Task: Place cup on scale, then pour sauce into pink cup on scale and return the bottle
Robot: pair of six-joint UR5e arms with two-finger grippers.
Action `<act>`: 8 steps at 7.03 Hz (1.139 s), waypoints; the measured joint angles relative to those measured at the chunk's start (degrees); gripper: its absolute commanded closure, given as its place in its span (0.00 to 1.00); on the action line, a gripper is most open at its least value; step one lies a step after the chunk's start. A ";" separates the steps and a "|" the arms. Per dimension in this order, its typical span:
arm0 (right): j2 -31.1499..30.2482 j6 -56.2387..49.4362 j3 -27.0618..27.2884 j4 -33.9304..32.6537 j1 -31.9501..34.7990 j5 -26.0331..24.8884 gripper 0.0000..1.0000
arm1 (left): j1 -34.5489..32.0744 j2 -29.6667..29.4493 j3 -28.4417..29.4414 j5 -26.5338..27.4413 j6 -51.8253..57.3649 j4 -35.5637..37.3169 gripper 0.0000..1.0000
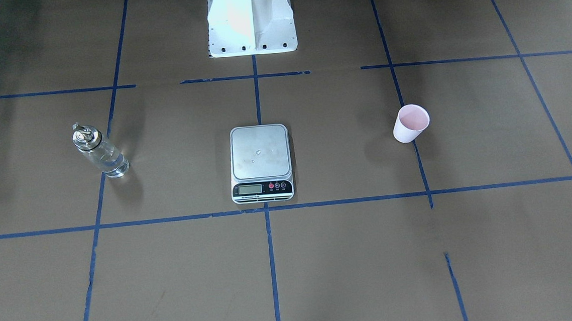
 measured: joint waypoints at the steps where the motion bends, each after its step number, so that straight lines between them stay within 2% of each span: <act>1: 0.81 0.03 -0.65 0.17 0.02 -0.01 0.00 | -0.02 -2.59 0.38 0.15 -0.15 -4.65 0.00; 3: 2.47 0.23 -0.86 0.24 0.02 0.15 0.00 | -0.06 -9.21 1.83 0.54 -1.10 -12.33 0.00; 5: 2.96 0.77 -0.44 0.29 0.03 0.25 0.00 | 0.17 -13.06 2.64 0.57 -5.96 -15.96 0.00; 7: 2.96 1.62 -0.34 0.35 0.03 0.35 0.00 | 3.48 -11.02 1.59 -1.41 -13.30 -21.87 0.00; 8: 2.90 1.72 -0.29 0.36 0.03 0.40 0.00 | 7.54 -8.92 -0.78 0.59 -20.37 -23.02 0.00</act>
